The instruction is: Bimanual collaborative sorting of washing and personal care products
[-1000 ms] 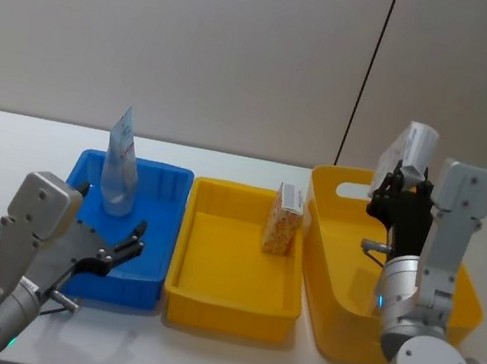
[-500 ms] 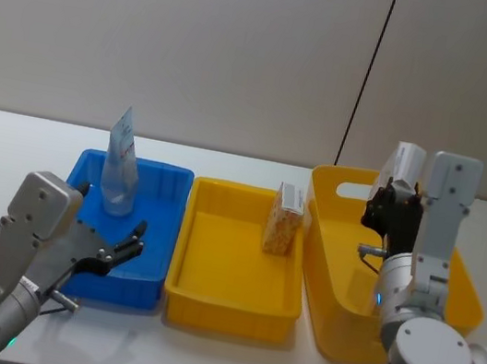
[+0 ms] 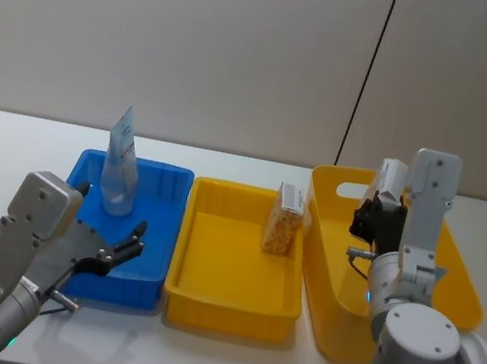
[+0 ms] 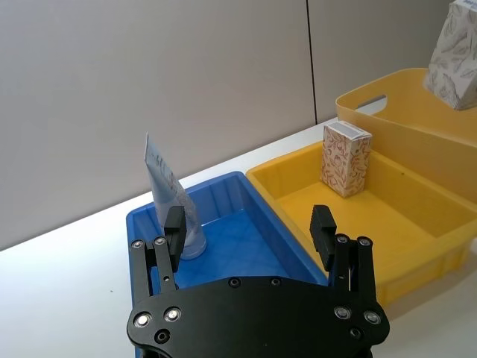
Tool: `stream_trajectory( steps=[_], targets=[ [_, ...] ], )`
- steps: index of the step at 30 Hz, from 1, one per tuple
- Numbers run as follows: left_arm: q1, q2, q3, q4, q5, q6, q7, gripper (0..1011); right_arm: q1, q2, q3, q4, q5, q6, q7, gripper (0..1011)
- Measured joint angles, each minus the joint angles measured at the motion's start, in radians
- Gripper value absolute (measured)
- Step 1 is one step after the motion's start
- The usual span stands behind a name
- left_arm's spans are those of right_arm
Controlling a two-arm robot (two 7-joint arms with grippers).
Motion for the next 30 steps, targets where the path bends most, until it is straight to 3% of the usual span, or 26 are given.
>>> stream_trajectory(
  steps=[8, 11, 14, 21, 24, 29, 30],
  targets=[
    [0.000, 0.000, 0.000, 0.000, 0.000, 0.000, 0.000, 1001, 0.009, -0.011, 0.004, 0.014, -0.003, 0.029, -0.005, 213],
    [0.000, 0.000, 0.000, 0.000, 0.000, 0.000, 0.000, 1001, 0.012, -0.014, 0.006, 0.017, -0.004, 0.036, -0.007, 260],
    [0.000, 0.000, 0.000, 0.000, 0.000, 0.000, 0.000, 1001, 0.014, -0.017, 0.007, 0.020, -0.004, 0.043, -0.008, 384],
    [0.000, 0.000, 0.000, 0.000, 0.000, 0.000, 0.000, 1001, 0.017, -0.020, 0.008, 0.024, -0.005, 0.051, -0.010, 571],
    [0.000, 0.000, 0.000, 0.000, 0.000, 0.000, 0.000, 1001, 0.018, -0.021, 0.008, 0.025, -0.006, 0.054, -0.010, 717],
    [0.000, 0.000, 0.000, 0.000, 0.000, 0.000, 0.000, 1001, 0.018, -0.022, 0.009, 0.027, -0.006, 0.056, -0.011, 828],
    [0.000, 0.000, 0.000, 0.000, 0.000, 0.000, 0.000, 1001, 0.019, -0.022, 0.009, 0.027, -0.006, 0.057, -0.011, 925]
  ],
)
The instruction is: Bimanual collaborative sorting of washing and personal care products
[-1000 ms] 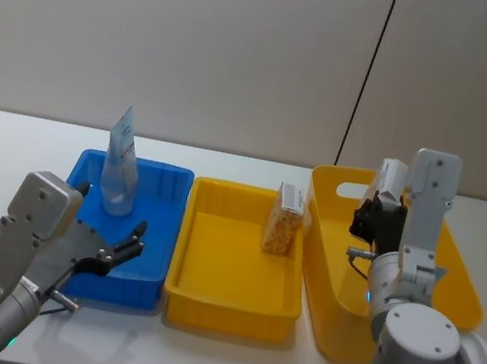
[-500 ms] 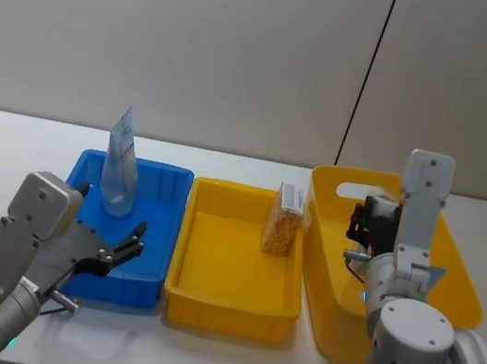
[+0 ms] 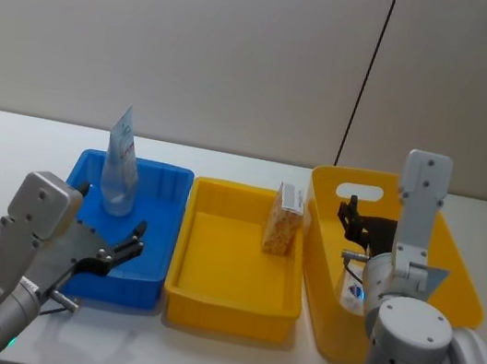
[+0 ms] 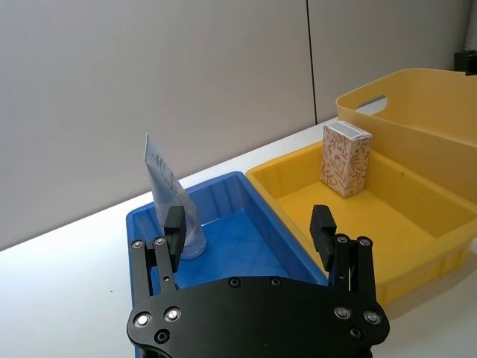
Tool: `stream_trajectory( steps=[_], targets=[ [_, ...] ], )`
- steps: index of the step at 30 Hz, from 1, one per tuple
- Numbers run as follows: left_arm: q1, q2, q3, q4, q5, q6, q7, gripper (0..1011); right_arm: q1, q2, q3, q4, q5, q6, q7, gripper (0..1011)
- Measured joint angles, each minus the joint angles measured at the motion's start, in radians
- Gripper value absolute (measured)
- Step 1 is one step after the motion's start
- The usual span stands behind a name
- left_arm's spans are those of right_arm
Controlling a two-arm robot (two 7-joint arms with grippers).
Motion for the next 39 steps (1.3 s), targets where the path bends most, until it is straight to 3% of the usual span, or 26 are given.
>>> stream_trajectory(
  steps=[5, 12, 28, 39],
  targets=[
    [0.000, 0.000, 0.000, 0.000, 0.000, 0.000, 0.000, 1001, 0.000, -0.001, 0.000, 0.001, 0.000, 0.001, 0.000, 1002],
    [0.000, 0.000, 0.000, 0.000, 0.000, 0.000, 0.000, 1001, -0.005, -0.001, 0.005, -0.010, 0.006, -0.019, 0.014, 1002],
    [0.000, 0.000, 0.000, 0.000, 0.000, 0.000, 0.000, 1001, -0.067, 0.021, 0.044, -0.109, 0.122, -0.173, 0.179, 1002],
    [0.000, 0.000, 0.000, 0.000, 0.000, 0.000, 0.000, 1001, -0.088, 0.047, 0.036, -0.123, 0.140, -0.188, 0.194, 1002]
  ],
)
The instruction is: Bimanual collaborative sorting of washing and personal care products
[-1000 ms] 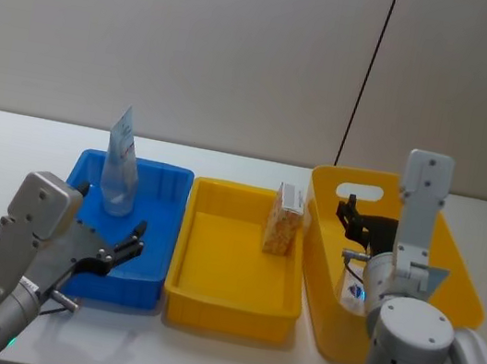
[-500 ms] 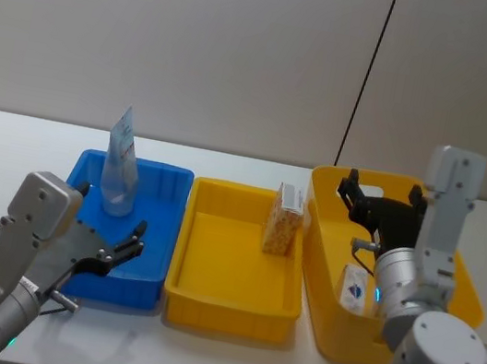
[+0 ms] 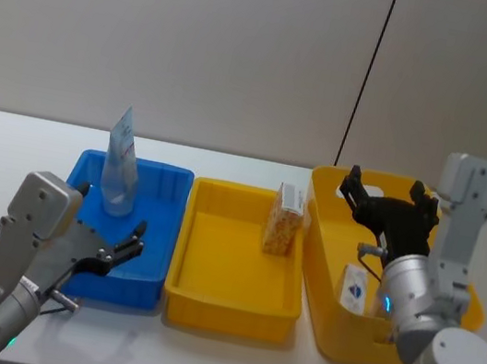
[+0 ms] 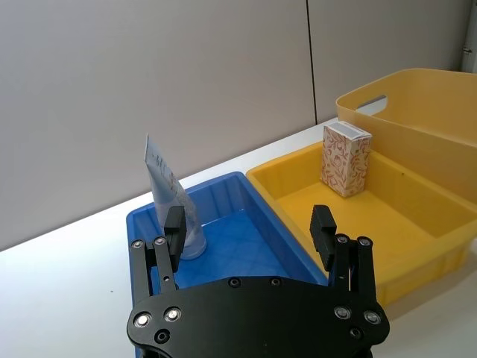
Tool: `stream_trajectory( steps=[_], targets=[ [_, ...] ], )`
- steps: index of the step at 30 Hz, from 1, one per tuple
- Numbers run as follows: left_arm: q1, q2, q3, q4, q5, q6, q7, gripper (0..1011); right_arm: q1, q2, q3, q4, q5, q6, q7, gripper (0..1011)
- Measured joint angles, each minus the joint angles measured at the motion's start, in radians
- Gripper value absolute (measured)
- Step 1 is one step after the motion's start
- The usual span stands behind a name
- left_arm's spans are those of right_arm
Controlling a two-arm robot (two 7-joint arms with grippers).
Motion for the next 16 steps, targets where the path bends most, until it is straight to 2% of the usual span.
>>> stream_trajectory(
  steps=[5, 7, 12, 16],
  targets=[
    [0.000, 0.000, 0.000, 0.000, 0.000, 0.000, 0.000, 1001, -0.029, 0.037, -0.014, -0.018, 0.021, -0.016, 0.016, 1002],
    [0.000, 0.000, 0.000, 0.000, 0.000, 0.000, 0.000, 1001, -0.052, 0.067, -0.025, -0.033, 0.038, -0.031, 0.030, 1002],
    [0.000, 0.000, 0.000, 0.000, 0.000, 0.000, 0.000, 1001, -0.081, 0.103, -0.038, -0.049, 0.059, -0.047, 0.046, 1002],
    [0.000, 0.000, 0.000, 0.000, 0.000, 0.000, 0.000, 1001, -0.116, 0.149, -0.054, -0.073, 0.084, -0.068, 0.065, 1002]
  ],
)
